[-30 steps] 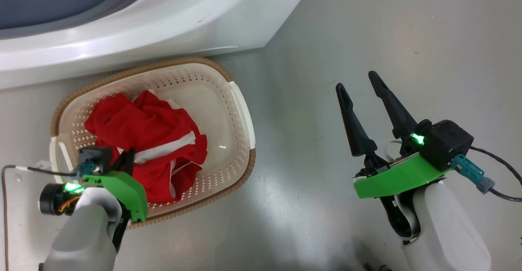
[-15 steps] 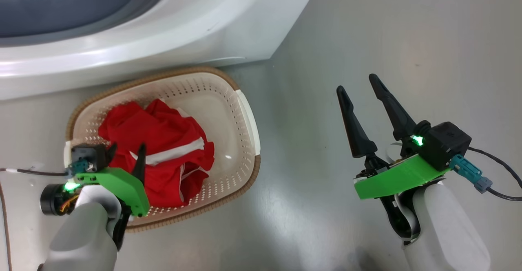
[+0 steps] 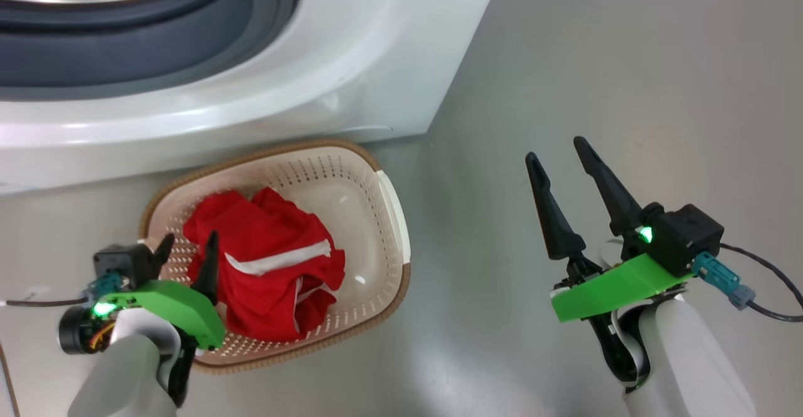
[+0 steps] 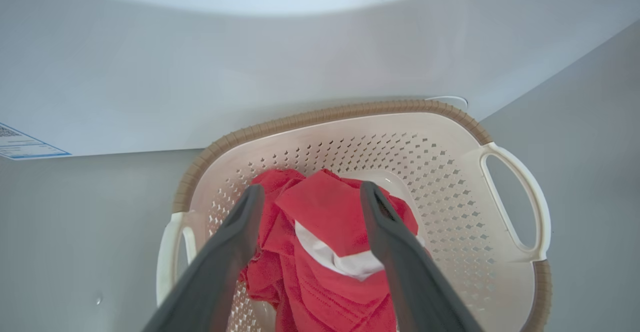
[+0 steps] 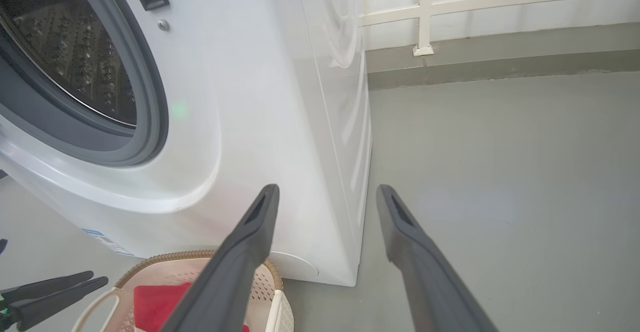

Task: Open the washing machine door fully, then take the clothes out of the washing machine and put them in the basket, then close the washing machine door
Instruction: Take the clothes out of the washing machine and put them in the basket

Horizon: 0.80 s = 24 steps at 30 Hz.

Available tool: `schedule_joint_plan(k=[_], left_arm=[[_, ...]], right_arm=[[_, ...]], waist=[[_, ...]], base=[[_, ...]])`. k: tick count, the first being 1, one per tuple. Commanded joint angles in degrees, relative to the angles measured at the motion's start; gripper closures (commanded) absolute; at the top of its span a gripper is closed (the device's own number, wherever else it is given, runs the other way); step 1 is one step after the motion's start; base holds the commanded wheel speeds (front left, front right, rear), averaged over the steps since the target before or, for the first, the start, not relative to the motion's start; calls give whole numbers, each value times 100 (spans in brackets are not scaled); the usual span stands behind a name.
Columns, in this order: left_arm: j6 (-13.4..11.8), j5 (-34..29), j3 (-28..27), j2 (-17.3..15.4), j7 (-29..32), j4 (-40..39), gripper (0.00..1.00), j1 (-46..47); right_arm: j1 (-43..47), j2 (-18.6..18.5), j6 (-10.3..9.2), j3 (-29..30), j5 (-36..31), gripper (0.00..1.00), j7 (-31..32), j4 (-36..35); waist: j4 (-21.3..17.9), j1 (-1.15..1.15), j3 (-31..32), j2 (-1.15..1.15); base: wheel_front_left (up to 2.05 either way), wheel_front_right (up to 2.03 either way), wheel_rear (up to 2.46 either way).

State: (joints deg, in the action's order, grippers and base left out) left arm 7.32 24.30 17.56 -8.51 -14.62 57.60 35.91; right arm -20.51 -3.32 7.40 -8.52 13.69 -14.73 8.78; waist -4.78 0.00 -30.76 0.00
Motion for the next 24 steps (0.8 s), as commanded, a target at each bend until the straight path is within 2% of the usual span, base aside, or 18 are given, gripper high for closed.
schedule_joint_plan(k=[1,24], left_arm=[[16,-89,-307,-244,-38,-284,0,-217],[16,-1094,-1568,-45,-38,-2423,0,-1442]], right_arm=[[202,45,9,-88,-55,0,-27,-106],[712,-21,9,75,-3,0,-27,32]], waist=[[73,0,226,0],[191,0,1291,0]], base=[[0,0,0],[0,0,0]])
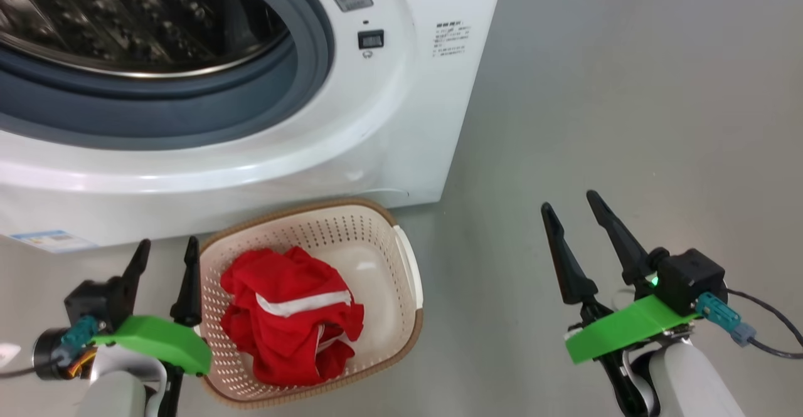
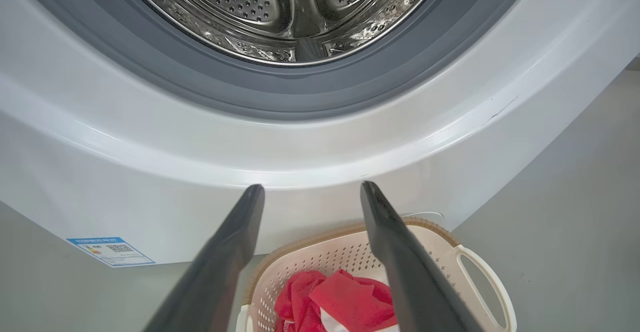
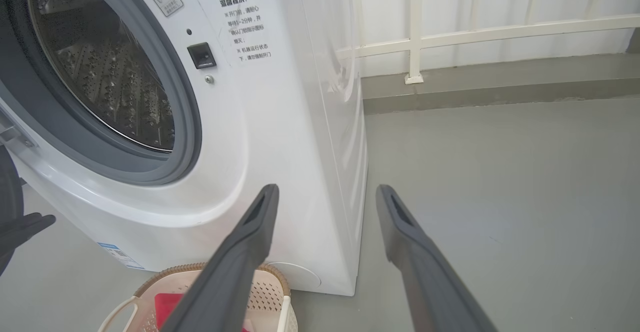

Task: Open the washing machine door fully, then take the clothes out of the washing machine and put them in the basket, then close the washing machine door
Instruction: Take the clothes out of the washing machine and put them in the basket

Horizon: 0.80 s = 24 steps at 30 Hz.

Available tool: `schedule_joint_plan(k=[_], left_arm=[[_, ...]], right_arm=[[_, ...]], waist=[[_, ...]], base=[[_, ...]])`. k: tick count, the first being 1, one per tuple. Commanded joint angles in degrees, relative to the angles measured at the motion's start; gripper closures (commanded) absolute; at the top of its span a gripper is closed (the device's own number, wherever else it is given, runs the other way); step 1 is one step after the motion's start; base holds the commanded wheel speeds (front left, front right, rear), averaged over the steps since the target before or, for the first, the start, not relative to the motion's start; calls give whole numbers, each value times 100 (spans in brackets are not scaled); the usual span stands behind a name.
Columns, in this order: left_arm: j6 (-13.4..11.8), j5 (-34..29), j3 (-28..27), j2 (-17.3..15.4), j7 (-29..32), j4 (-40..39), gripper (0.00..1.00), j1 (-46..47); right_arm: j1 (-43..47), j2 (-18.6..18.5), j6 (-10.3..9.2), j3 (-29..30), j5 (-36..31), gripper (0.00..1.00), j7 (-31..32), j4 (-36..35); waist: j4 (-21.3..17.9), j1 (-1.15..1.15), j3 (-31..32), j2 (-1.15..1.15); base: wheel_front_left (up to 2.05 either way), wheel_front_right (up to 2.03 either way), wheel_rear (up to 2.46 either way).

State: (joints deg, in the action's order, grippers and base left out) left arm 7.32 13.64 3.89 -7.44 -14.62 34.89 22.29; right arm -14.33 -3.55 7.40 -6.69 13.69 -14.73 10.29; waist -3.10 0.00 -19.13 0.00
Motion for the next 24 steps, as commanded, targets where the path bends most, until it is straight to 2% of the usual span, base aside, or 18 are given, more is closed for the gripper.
schedule_joint_plan(k=[1,24], left_arm=[[16,-70,-263,-127,-38,-339,0,-196],[16,-307,-896,115,-38,-2104,0,-1536]], right_arm=[[163,-25,9,-83,11,0,-27,-117],[745,-251,9,-7,145,0,-27,-134]], waist=[[29,0,220,0],[43,0,971,0]], base=[[0,0,0],[0,0,0]])
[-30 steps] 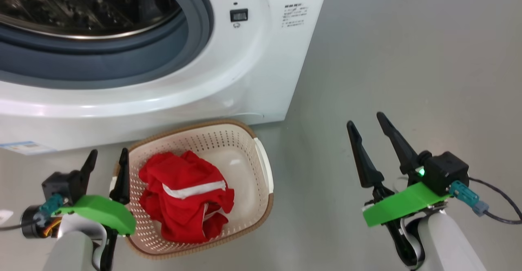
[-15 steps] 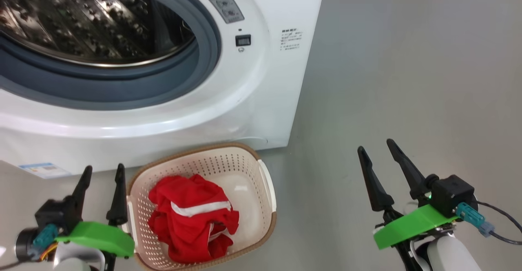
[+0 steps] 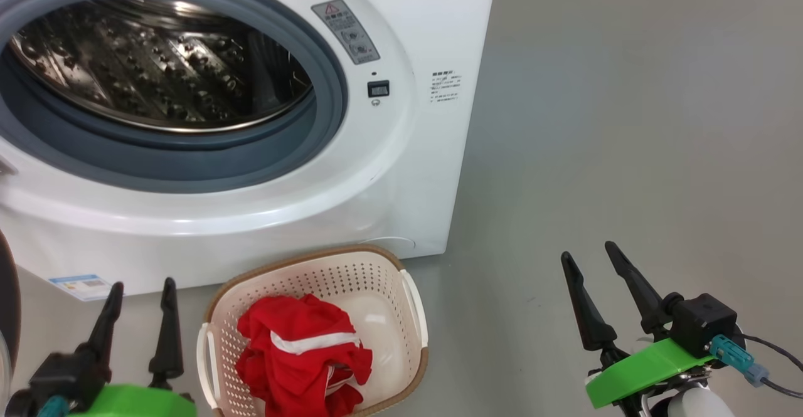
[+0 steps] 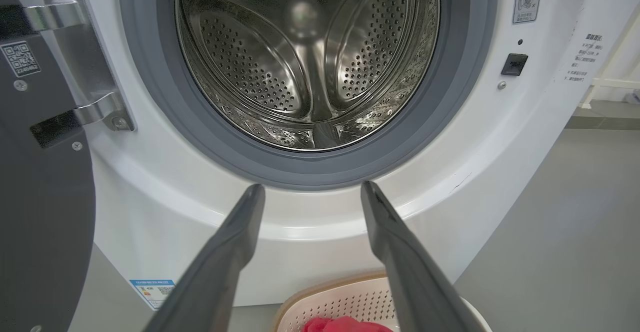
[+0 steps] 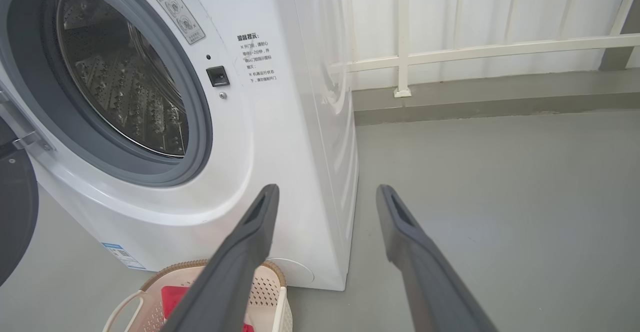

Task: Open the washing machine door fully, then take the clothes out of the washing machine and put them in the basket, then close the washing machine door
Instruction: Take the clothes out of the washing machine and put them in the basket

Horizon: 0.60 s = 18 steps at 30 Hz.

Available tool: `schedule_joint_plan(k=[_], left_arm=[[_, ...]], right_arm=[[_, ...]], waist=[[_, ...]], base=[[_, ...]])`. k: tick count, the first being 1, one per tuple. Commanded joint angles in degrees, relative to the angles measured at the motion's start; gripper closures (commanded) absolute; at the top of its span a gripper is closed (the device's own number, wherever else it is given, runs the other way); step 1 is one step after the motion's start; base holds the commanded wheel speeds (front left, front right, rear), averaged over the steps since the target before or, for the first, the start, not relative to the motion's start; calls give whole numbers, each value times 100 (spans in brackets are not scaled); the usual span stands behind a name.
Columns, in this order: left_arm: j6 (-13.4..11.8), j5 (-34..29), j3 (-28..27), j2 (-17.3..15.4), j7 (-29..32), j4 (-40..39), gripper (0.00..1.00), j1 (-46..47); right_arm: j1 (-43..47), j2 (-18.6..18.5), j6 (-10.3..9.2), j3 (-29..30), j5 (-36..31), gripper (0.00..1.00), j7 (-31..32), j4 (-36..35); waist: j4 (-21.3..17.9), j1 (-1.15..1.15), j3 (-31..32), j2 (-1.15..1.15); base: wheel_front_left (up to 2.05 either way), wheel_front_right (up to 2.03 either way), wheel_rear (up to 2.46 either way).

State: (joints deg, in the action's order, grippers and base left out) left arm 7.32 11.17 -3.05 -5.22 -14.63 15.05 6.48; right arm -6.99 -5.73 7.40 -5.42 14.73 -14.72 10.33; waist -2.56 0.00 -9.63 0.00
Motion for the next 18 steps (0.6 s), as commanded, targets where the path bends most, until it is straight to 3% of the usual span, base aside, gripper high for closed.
schedule_joint_plan(k=[1,18], left_arm=[[16,-59,-229,-98,-37,-209,0,-24],[16,73,-562,50,-37,-1056,0,-848]], right_arm=[[23,-41,9,-139,48,0,-28,-138],[330,-117,9,0,91,0,-28,-182]], waist=[[-19,0,39,0],[-94,0,330,0]], base=[[0,0,0],[0,0,0]])
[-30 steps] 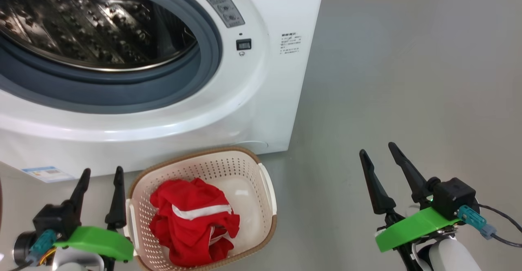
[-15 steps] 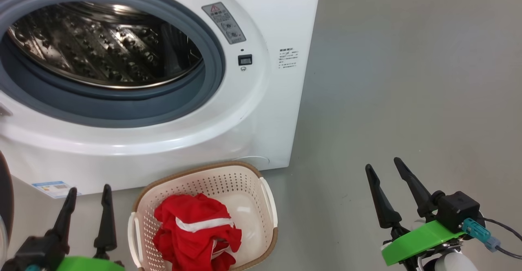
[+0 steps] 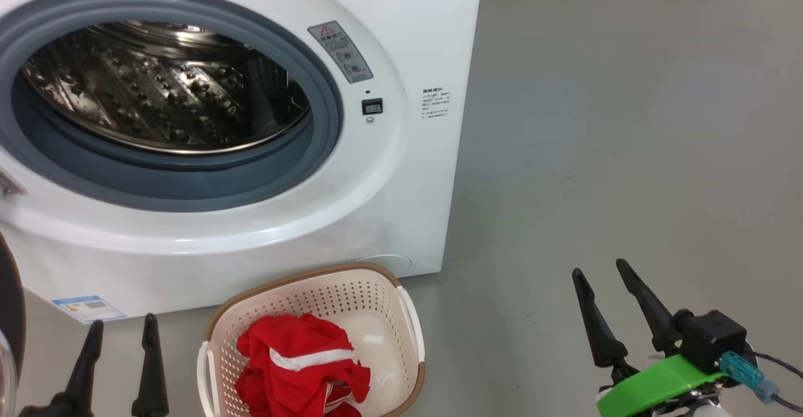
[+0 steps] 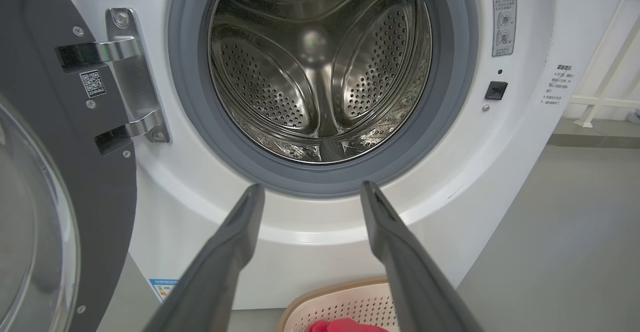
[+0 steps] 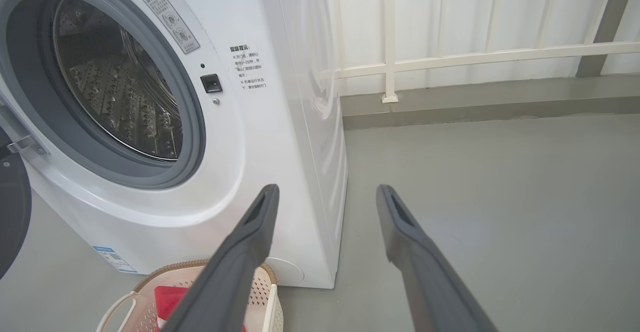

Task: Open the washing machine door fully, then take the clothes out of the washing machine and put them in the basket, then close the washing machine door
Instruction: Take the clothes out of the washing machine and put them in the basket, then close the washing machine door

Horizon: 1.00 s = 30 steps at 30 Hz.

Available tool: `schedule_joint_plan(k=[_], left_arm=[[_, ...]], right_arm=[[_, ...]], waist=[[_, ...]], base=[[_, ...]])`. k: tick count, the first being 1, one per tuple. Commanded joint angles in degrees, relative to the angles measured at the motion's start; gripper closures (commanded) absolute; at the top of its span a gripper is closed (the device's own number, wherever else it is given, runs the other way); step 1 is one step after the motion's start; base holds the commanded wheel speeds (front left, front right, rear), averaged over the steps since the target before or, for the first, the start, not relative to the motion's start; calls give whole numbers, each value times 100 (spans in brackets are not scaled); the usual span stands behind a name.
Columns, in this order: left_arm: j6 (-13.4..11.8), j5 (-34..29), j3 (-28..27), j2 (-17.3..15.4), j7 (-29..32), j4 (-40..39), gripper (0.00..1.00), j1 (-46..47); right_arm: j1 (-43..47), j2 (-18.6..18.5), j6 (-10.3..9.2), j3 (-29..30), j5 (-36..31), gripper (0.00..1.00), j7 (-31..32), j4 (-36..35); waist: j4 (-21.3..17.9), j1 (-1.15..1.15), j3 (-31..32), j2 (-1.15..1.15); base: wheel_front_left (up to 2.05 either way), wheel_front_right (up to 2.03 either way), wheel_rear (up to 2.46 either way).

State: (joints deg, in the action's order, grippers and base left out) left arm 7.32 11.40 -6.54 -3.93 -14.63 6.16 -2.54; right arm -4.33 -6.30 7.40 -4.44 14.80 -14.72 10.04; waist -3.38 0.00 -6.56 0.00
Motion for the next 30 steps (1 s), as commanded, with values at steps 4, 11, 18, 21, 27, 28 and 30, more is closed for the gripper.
schedule_joint_plan(k=[4,11,18,21,27,28,30], left_arm=[[16,201,-252,-48,-37,-225,0,-81],[16,337,-233,-41,-37,-268,0,-265],[16,362,-174,-62,-37,-291,0,-339],[16,375,-152,-70,-37,-286,0,-348],[16,387,-131,-88,-37,-298,0,-338],[16,387,-129,-92,-37,-296,0,-336],[16,381,-128,-97,-37,-301,0,-326]], right_arm=[[150,-96,9,-72,99,0,-28,-153],[279,-131,9,-8,120,0,-28,-162],[365,-153,9,7,138,0,-28,-150],[367,-155,9,12,141,0,-28,-155],[364,-153,9,35,140,0,-28,-168],[362,-151,9,37,139,0,-28,-172],[352,-144,9,40,134,0,-28,-179]], waist=[[-36,0,107,0],[-66,0,243,0],[-72,0,330,0],[-71,0,335,0],[-50,0,309,0],[-48,0,300,0],[-42,0,281,0]], base=[[0,0,0],[0,0,0],[0,0,0],[0,0,0],[0,0,0],[0,0,0],[0,0,0]])
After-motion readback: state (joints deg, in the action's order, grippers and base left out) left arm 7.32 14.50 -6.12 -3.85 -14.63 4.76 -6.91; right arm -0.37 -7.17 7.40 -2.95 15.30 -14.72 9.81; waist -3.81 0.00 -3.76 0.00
